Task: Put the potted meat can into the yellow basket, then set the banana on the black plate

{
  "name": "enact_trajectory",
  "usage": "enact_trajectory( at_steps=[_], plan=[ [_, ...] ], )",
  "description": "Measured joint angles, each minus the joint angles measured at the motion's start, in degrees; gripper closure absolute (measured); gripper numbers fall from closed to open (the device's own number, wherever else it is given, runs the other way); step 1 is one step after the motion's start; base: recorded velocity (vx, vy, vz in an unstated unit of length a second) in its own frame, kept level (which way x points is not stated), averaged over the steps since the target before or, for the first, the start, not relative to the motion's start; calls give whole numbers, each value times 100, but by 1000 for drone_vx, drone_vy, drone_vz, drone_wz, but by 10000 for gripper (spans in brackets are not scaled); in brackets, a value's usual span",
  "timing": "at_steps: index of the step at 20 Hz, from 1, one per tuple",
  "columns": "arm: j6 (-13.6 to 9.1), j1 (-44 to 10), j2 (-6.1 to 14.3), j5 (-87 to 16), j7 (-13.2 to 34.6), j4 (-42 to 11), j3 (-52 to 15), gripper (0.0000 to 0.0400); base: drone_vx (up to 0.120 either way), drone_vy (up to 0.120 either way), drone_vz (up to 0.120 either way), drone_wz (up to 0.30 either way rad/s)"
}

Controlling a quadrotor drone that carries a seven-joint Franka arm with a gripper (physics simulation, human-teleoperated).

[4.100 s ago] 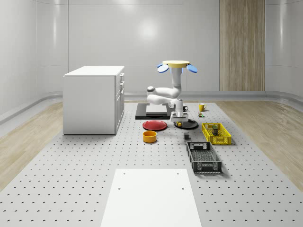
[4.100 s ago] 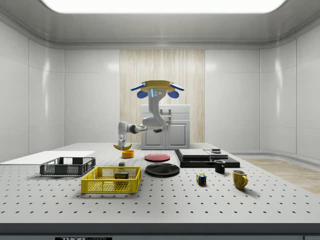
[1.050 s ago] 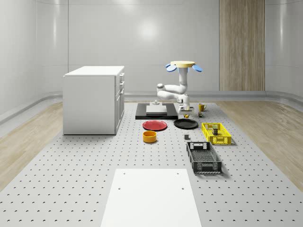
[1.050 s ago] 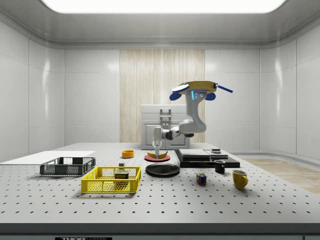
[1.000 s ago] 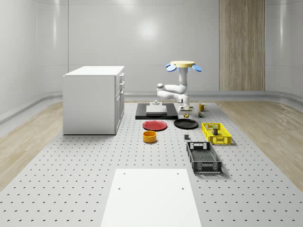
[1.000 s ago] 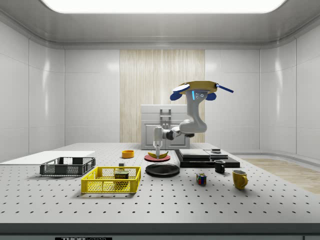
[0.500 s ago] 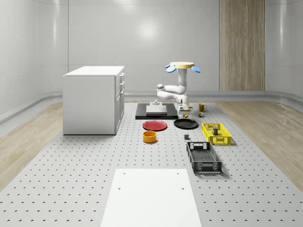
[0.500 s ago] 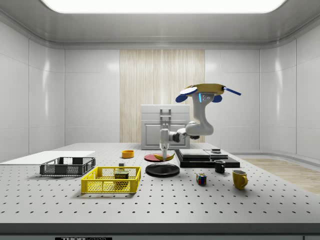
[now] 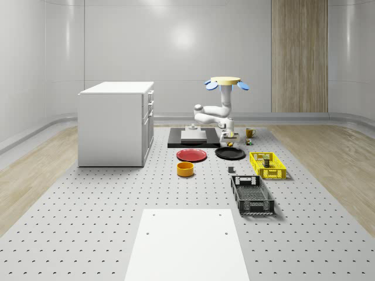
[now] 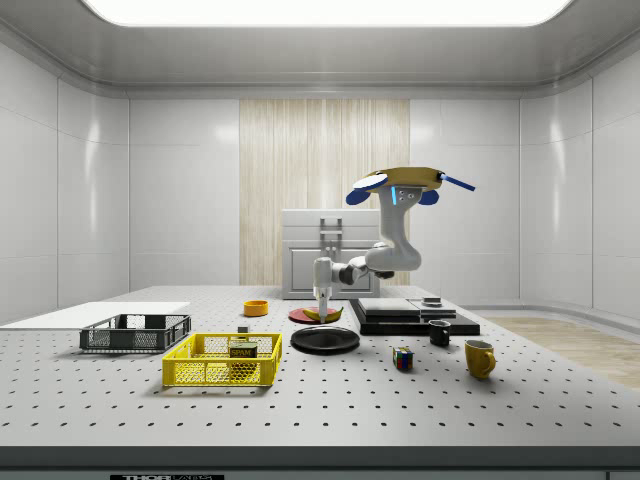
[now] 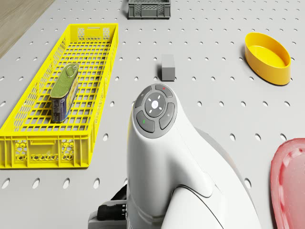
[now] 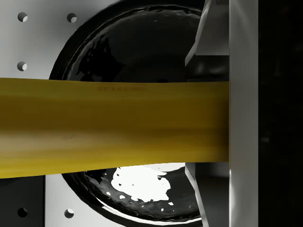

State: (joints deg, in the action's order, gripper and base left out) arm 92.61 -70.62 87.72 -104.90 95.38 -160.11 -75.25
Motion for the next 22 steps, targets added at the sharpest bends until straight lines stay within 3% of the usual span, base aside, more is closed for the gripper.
enact_trajectory(
  at_steps=[22],
  plan=[
    [301, -136, -112, -875, -33, 292, 910, 206, 0, 0, 0, 0]
  ],
)
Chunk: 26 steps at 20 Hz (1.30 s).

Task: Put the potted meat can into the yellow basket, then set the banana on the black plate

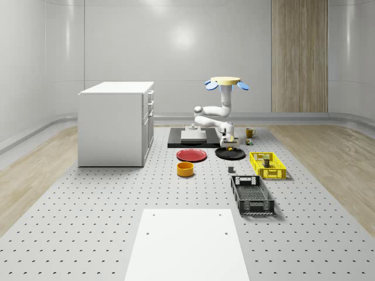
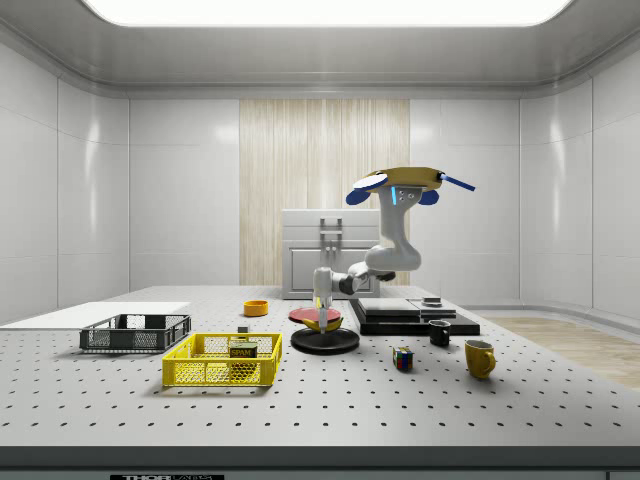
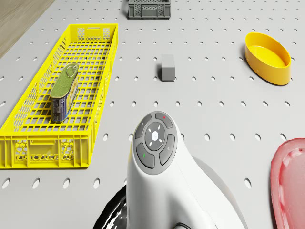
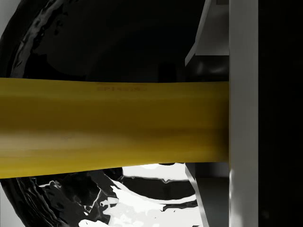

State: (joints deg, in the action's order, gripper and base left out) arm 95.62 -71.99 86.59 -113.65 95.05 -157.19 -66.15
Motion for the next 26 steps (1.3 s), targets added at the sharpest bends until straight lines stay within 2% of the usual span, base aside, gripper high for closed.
enact_trajectory(
  at_steps=[3, 4, 6, 8, 11, 20, 26],
  plan=[
    [48, -26, -38, -154, -8, 68, 156, 206, 0, 0, 0, 0],
    [63, -32, -51, -190, -3, 87, 198, 161, 0, 0, 0, 0],
    [75, -35, -71, -228, 19, 108, 244, 98, 0, 0, 0, 0],
    [48, -18, -81, -194, 33, 89, 208, 59, 0, 0, 0, 0],
    [-29, 26, -84, -63, 47, 22, 68, 28, 0, 0, 0, 0],
    [-337, 163, -61, 596, 76, -233, -636, 3, 0, 0, 0, 0],
    [-427, 187, -33, 884, 95, -305, -932, 1, 0, 0, 0, 0]
  ],
)
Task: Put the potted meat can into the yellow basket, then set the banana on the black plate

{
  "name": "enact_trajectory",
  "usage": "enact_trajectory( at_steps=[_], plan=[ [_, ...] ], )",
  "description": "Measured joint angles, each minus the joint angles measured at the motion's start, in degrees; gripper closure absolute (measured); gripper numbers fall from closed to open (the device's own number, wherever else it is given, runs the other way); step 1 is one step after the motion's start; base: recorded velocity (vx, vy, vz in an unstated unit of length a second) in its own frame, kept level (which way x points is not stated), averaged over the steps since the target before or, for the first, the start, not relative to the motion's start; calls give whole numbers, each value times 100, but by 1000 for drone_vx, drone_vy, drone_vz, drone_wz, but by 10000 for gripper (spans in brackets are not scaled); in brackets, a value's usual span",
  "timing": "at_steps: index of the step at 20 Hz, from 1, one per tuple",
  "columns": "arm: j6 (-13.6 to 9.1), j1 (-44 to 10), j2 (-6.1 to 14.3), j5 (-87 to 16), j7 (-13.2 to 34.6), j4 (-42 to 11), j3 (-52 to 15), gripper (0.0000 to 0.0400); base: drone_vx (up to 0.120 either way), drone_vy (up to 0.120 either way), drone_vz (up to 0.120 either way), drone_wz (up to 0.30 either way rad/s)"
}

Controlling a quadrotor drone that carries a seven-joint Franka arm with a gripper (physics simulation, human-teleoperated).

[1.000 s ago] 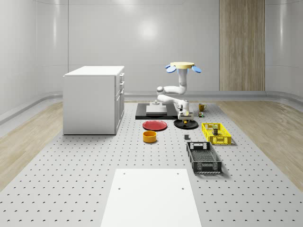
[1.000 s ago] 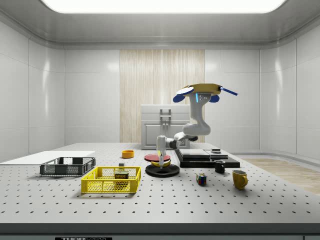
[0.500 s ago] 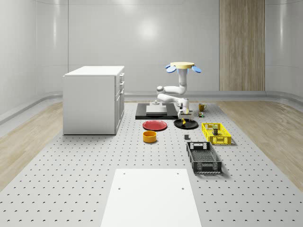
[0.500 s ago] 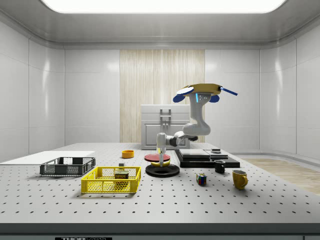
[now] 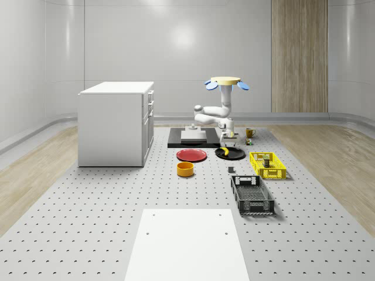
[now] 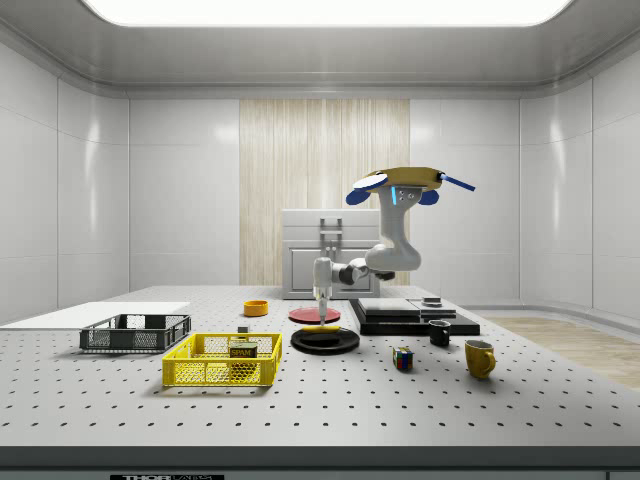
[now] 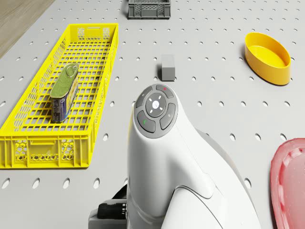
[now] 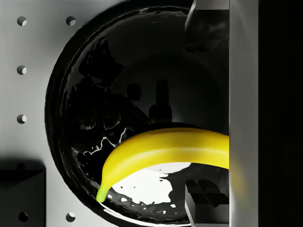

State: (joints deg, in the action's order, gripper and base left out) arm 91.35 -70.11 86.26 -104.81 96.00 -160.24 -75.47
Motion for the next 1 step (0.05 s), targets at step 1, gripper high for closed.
enact_trajectory(
  at_steps=[1],
  plan=[
    [-4, 1, 6, 26, 2, -5, -26, 1, 0, 0, 0, 0]
  ],
)
